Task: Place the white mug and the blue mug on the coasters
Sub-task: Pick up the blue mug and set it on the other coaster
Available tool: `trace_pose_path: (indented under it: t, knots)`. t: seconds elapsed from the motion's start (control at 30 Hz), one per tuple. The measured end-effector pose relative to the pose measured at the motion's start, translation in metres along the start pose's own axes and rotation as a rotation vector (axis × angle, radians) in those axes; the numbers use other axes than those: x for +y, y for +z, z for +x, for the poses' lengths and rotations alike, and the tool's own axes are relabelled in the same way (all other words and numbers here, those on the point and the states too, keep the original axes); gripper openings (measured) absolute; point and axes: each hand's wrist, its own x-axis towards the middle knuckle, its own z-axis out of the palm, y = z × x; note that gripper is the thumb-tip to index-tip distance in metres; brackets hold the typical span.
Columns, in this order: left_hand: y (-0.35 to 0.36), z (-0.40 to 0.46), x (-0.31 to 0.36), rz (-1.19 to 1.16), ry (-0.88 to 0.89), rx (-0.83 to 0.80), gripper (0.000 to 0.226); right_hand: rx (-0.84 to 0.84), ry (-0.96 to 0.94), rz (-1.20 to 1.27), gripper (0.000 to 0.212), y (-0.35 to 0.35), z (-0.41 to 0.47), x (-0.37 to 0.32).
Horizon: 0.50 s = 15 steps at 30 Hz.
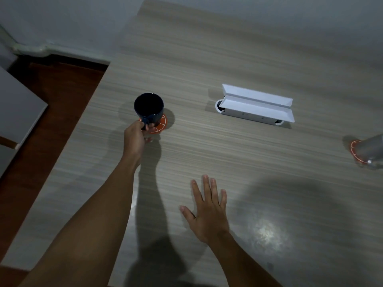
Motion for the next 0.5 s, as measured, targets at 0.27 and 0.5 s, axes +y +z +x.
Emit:
trace_pose_path:
  t: [0.27,0.5]
  knots:
    - [-0.002,-0.004,-0.001,0.038,0.011,-0.005,0.024,0.0,-0.001,0.003,0.081,0.001,0.001,0.0]
    - [0.0,-0.012,0.003,0.048,-0.005,-0.021,0.022,-0.06,-0.005,0.032,0.082,-0.004,0.0,0.002]
